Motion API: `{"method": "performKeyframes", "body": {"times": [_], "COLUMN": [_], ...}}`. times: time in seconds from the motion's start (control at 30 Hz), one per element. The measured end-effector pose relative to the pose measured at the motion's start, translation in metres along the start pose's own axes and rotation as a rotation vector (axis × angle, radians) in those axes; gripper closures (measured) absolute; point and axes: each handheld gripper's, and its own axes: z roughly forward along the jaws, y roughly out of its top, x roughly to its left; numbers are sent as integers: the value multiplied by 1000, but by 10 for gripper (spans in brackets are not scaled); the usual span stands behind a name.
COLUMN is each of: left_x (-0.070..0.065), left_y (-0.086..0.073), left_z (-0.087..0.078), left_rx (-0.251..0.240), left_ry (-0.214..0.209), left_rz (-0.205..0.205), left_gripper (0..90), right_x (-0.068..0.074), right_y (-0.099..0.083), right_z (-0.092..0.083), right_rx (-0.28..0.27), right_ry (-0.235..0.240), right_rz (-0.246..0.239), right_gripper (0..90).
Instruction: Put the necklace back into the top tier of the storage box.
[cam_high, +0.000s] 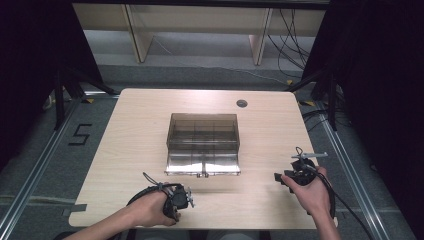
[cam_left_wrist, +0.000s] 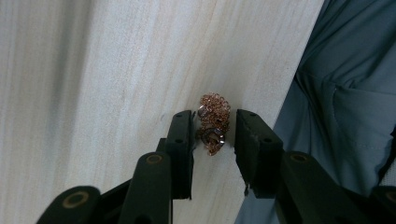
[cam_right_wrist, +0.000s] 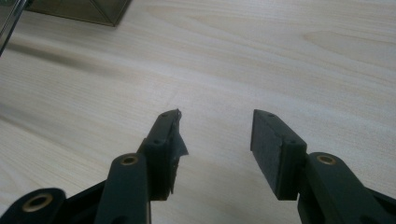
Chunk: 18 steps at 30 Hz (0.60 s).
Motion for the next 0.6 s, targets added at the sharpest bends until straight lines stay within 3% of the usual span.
{"method": "performKeyframes", "body": {"times": [0.43,0.6], "left_x": [-3,-6], "left_y": [6,6], "left_z": [1,1], "left_rx": [41,44], "left_ry": [5,16], "left_rz": [34,53], "left_gripper": [777,795], "right_x": [0,0], "right_y": [0,-1], "right_z": [0,1], "right_rx": [0,-27], "right_ry": [3,9], "right_rz": [-2,2], "right_gripper": [528,528]}}
